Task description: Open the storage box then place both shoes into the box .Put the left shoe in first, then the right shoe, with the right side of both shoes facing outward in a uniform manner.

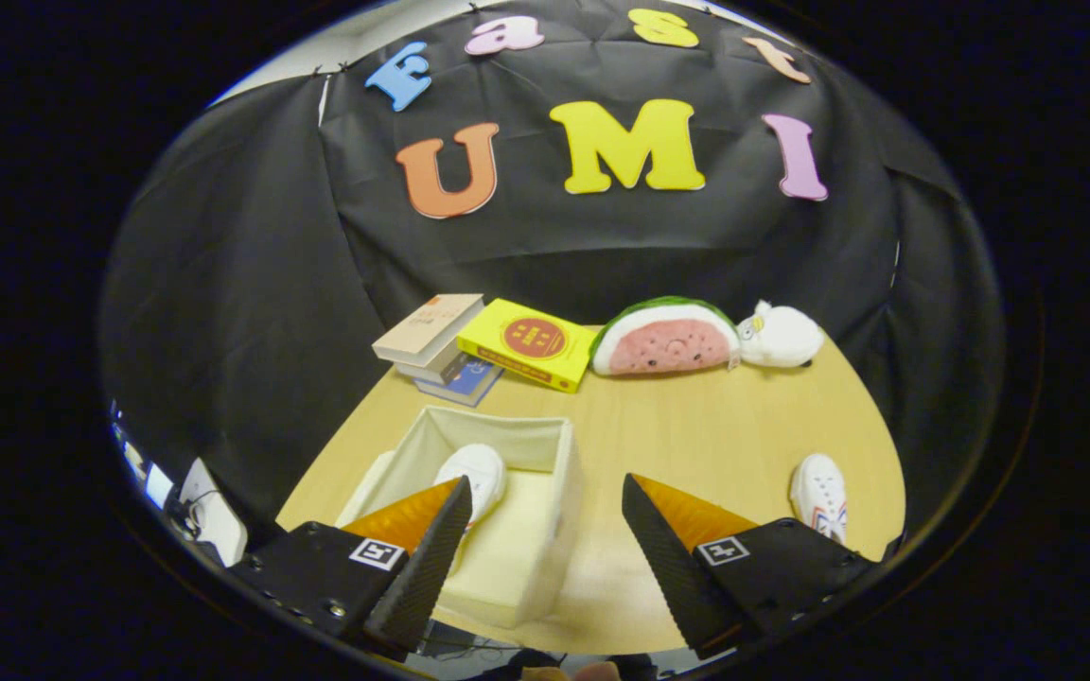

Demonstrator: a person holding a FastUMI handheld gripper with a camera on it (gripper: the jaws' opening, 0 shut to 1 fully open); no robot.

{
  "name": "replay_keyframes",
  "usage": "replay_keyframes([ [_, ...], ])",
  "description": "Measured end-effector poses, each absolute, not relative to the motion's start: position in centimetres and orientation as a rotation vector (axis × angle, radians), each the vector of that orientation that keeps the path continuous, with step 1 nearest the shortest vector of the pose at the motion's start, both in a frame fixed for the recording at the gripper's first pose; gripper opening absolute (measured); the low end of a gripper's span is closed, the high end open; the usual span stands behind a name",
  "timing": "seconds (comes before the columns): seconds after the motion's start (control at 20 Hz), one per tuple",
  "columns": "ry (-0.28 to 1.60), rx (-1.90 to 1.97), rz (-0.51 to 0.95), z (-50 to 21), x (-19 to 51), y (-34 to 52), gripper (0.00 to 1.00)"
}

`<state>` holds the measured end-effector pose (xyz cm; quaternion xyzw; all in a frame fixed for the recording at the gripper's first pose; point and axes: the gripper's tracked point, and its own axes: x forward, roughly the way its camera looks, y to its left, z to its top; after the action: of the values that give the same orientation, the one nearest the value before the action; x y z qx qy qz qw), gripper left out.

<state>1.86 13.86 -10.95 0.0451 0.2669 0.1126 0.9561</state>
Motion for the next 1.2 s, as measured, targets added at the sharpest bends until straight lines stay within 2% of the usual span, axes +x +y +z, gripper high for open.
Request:
replay_keyframes([
  [0.25,0.489,0.105,0.138,-10.6,0.8,3.2,0.96],
  [0.7,0.6,0.18,0.003,-17.7,-0.5,-12.9,0.96],
  [1.2,0.852,0.172,0.01,-30.7,2.4,-19.9,0.96],
])
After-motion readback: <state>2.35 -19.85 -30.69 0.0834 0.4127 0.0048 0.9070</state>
